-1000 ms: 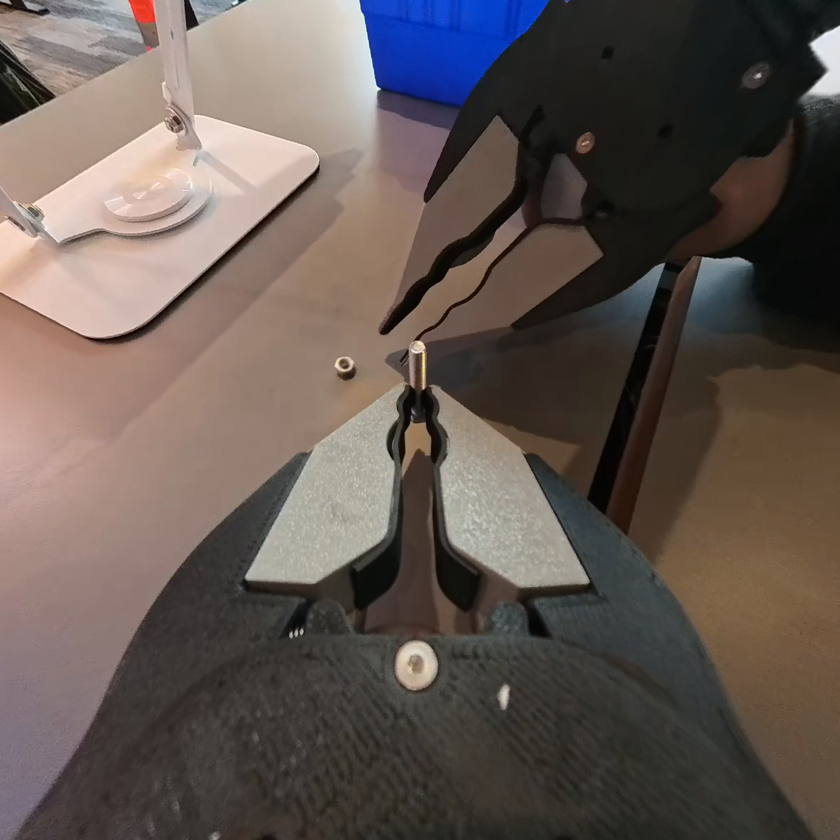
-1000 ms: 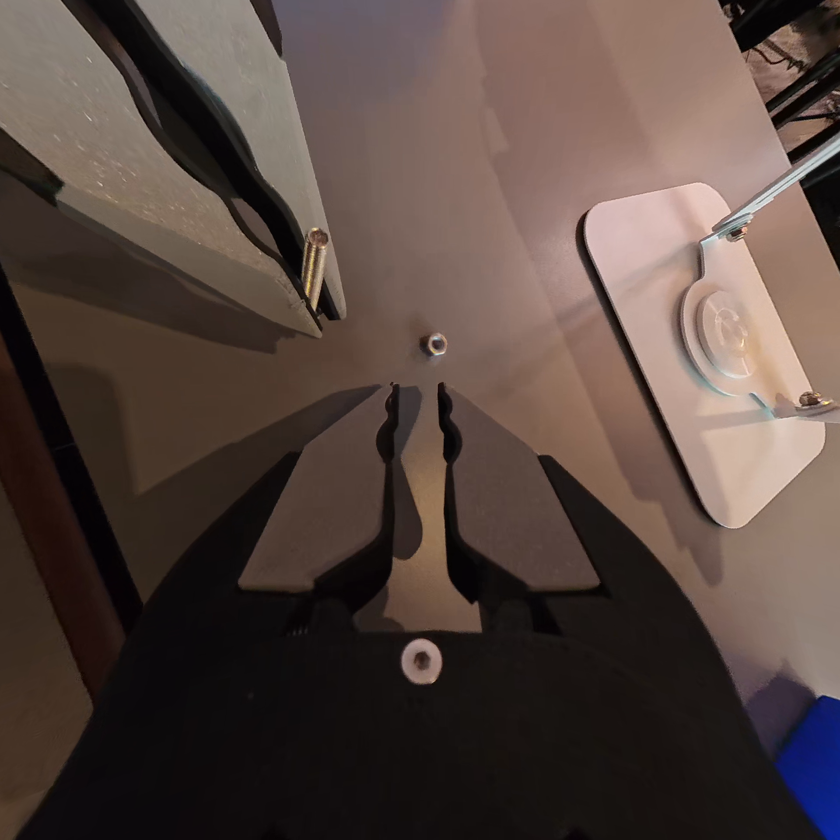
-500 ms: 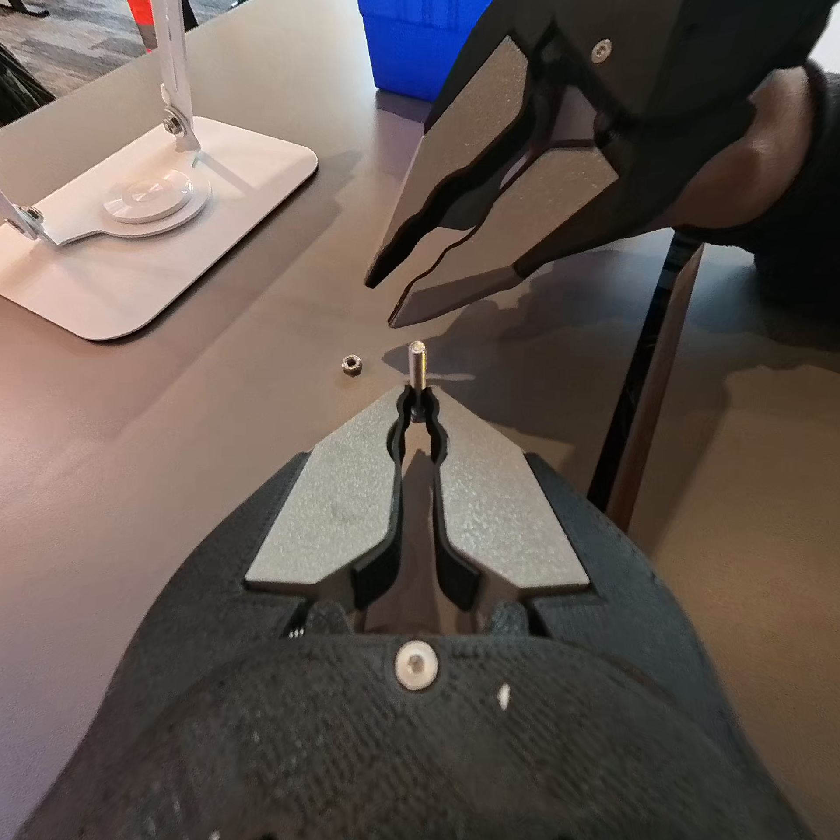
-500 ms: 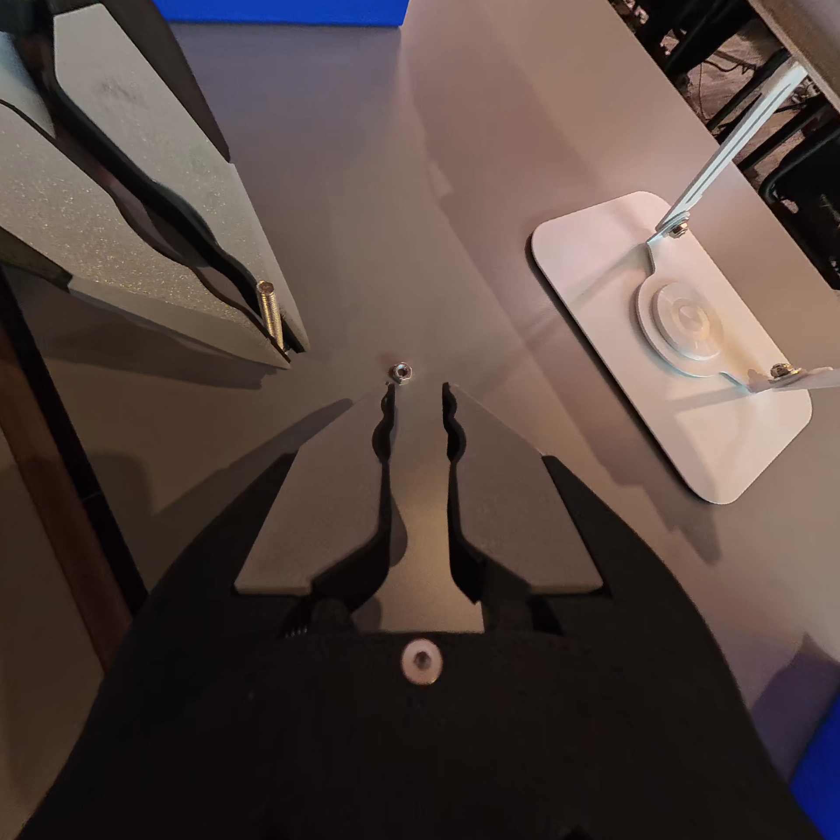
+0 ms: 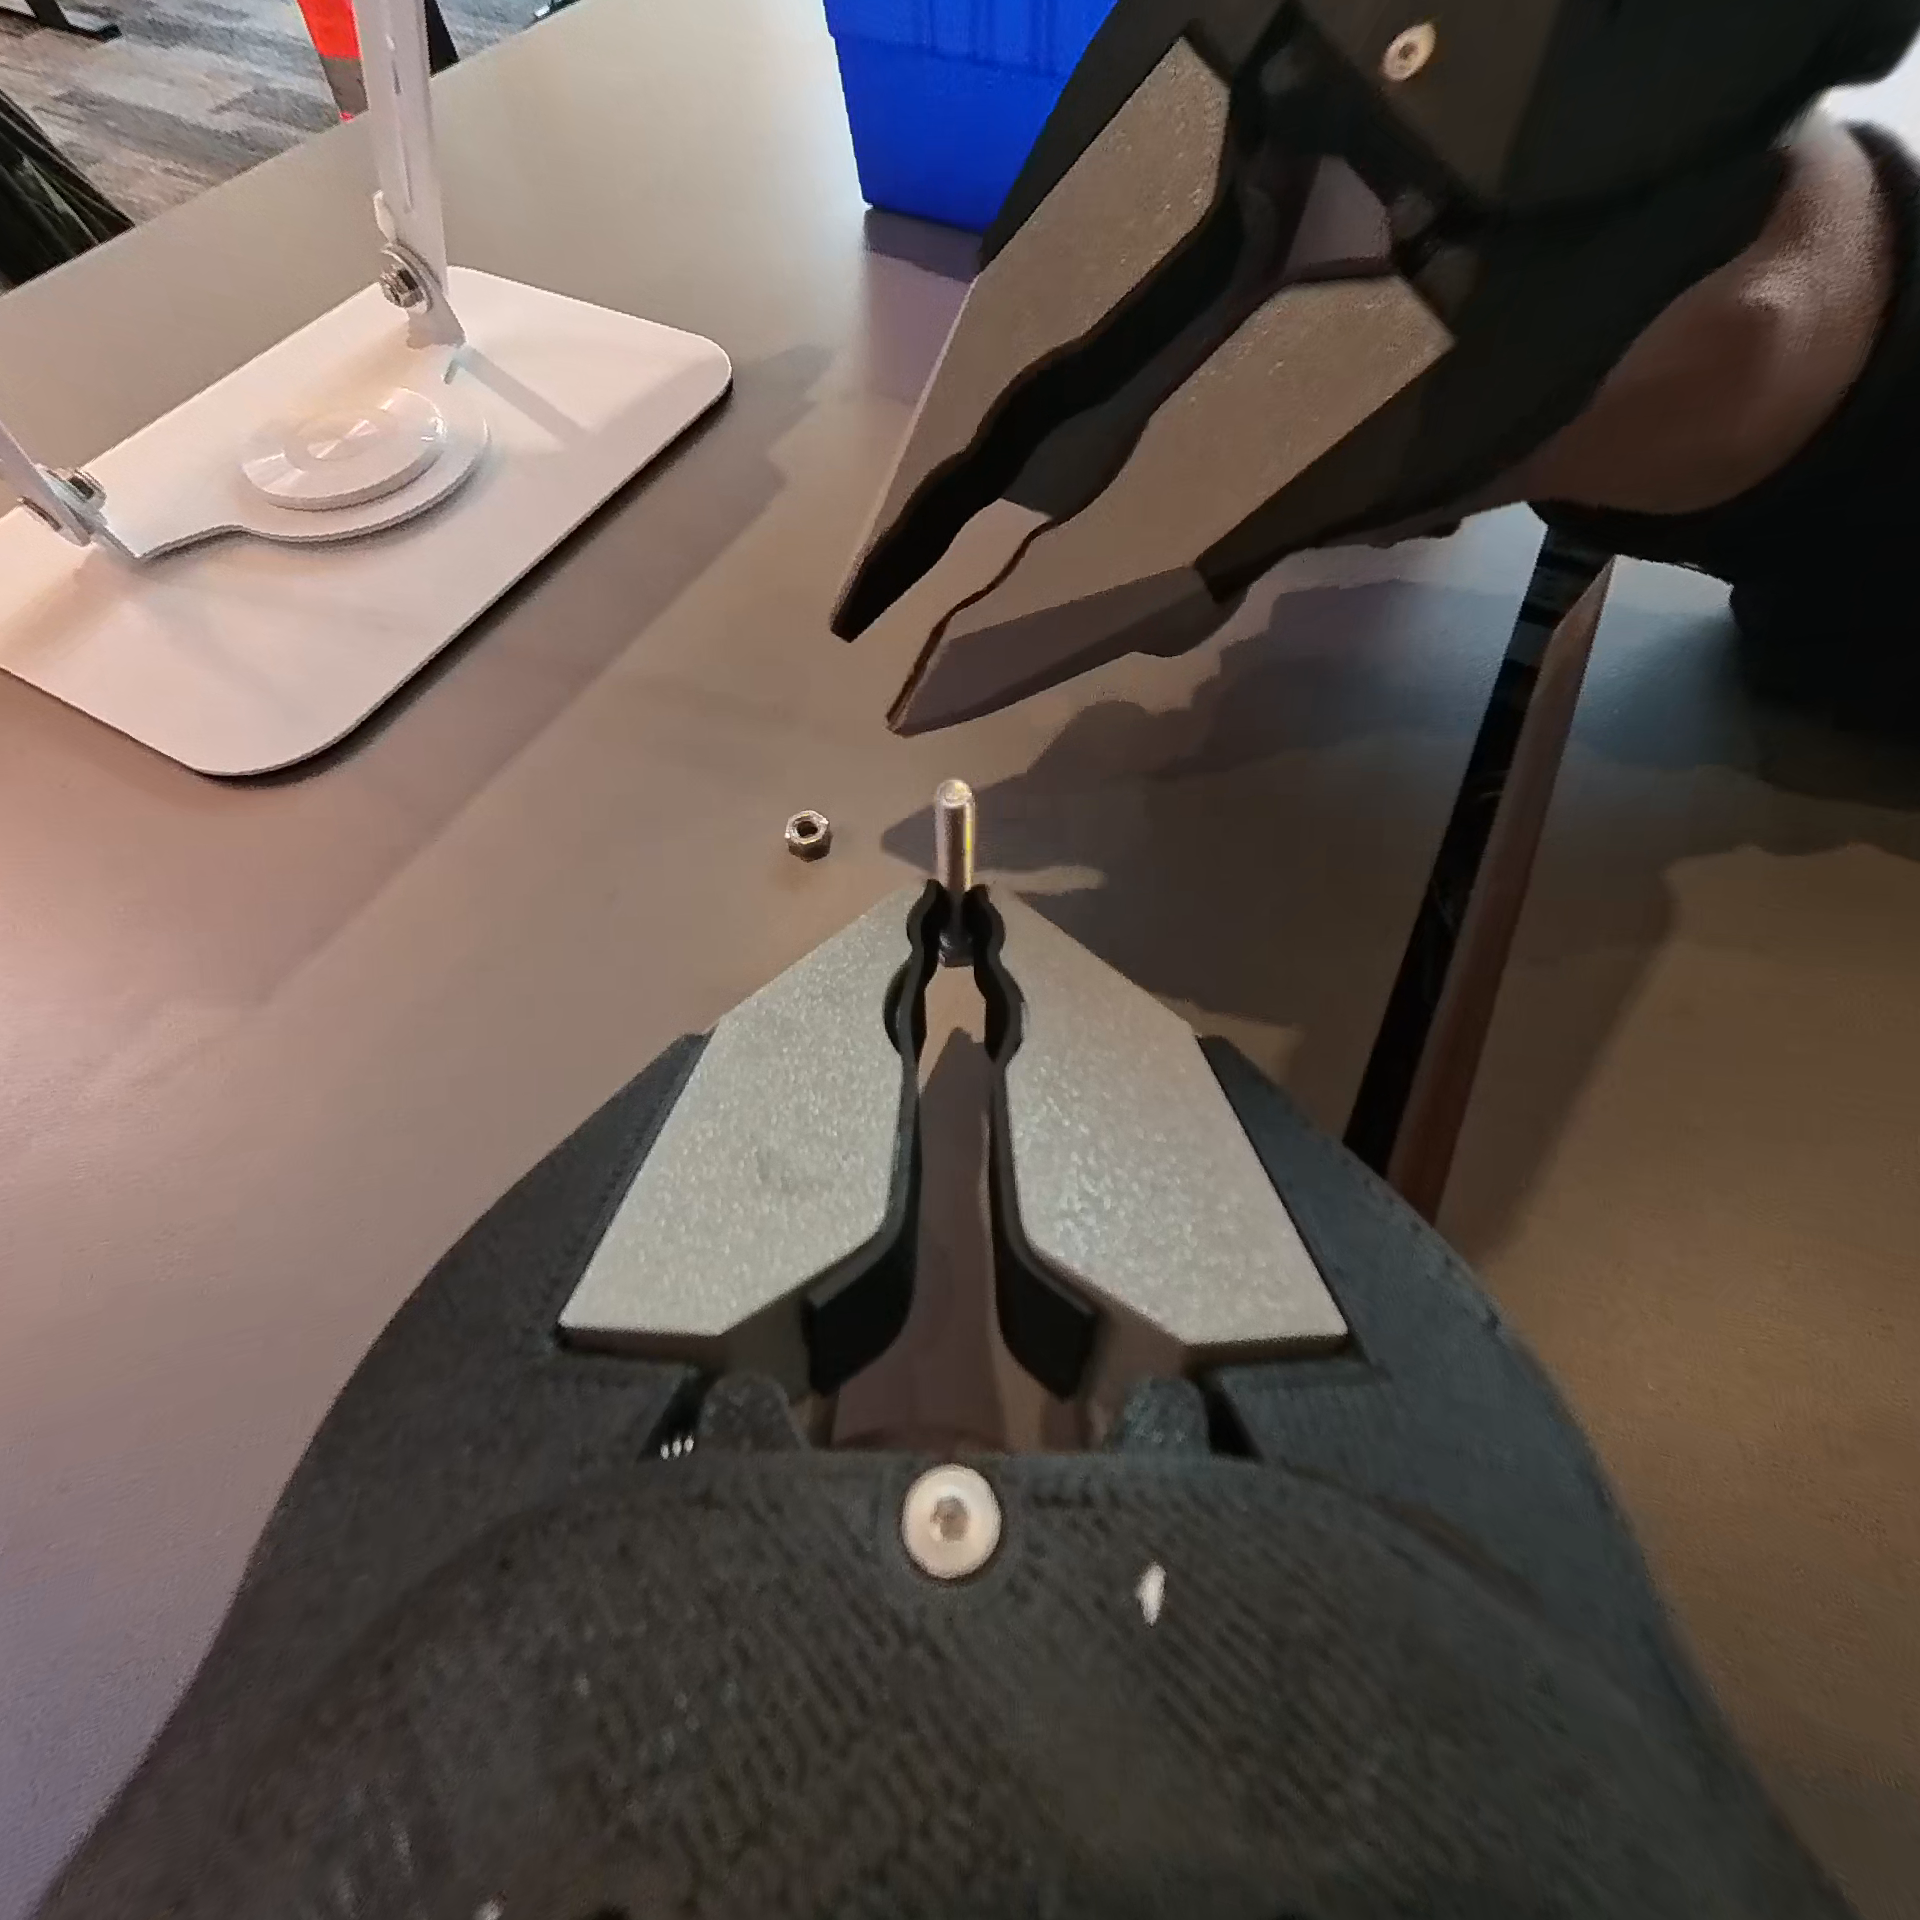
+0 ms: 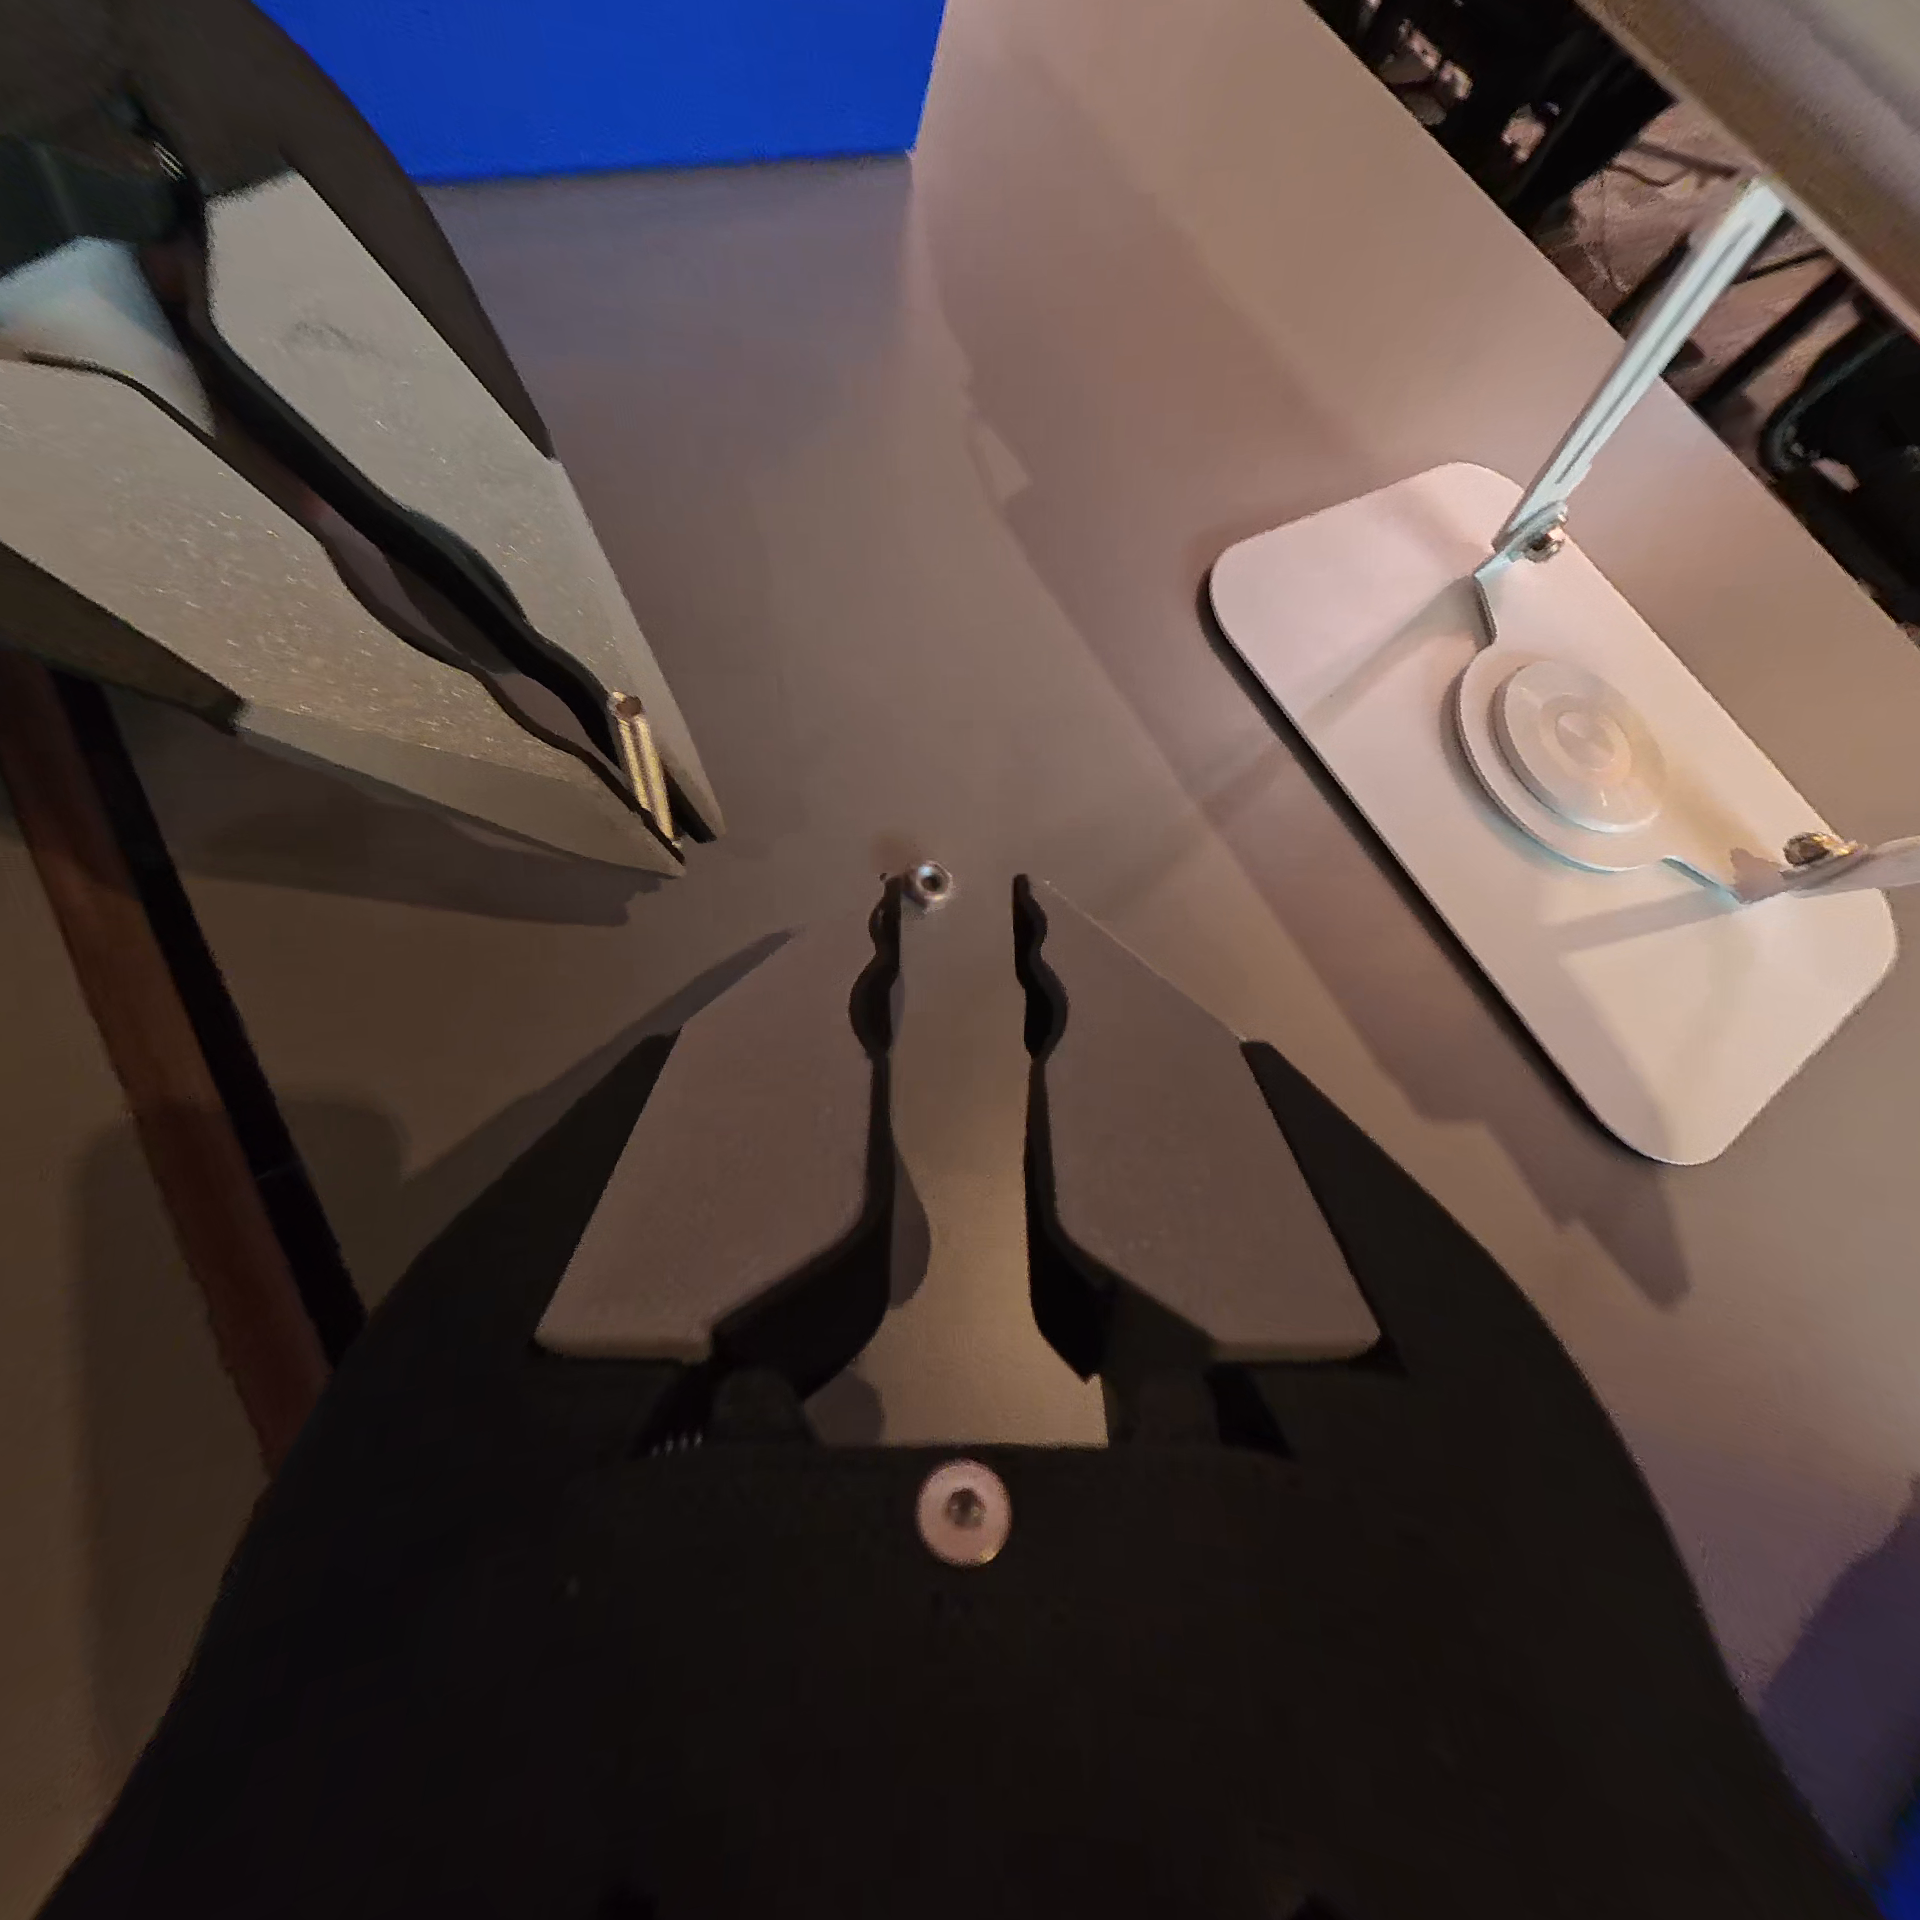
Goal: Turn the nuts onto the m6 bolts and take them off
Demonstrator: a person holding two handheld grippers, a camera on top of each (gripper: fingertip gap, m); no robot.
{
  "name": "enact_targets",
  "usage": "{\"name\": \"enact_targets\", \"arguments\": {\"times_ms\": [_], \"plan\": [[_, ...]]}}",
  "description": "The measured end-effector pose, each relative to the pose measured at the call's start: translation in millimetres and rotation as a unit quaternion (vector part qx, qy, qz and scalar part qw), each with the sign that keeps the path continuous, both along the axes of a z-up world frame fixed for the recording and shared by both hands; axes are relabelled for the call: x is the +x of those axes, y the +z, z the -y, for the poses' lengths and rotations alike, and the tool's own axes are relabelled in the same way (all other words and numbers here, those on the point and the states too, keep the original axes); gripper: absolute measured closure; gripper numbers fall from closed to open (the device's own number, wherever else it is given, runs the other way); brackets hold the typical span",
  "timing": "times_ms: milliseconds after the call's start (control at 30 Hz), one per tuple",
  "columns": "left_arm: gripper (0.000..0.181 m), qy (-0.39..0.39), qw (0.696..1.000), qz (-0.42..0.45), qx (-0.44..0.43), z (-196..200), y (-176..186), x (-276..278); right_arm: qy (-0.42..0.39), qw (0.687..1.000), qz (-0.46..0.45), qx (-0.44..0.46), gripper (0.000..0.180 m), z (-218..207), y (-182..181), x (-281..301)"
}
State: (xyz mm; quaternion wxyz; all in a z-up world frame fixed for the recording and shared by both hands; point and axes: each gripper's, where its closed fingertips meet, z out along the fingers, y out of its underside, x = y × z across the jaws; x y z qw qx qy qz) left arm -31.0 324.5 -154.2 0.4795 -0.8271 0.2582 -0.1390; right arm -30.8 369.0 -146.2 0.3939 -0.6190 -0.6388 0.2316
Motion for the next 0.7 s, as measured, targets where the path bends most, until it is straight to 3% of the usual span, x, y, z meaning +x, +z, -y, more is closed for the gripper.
{"name": "enact_targets", "arguments": {"times_ms": [200,333,500,567,700], "plan": [[0.178,-0.005,1.000,-0.006,0.001,1,-1,2,0.069,0.992,-0.062,-0.080,0.157,33,19,-11],[0.178,-0.004,1.000,-0.007,0.001,0,-1,1,0.107,0.985,-0.086,-0.109,0.166,49,29,-13],[0.178,-0.014,1.000,-0.012,-0.002,2,-2,5,0.124,0.978,-0.086,-0.144,0.157,59,26,-16],[0.178,-0.018,1.000,-0.017,0.003,3,-2,7,0.134,0.978,-0.079,-0.139,0.177,63,23,-16],[0.178,-0.015,1.000,-0.022,0.005,2,-2,6,0.126,0.982,-0.071,-0.123,0.177,63,22,-17]]}}
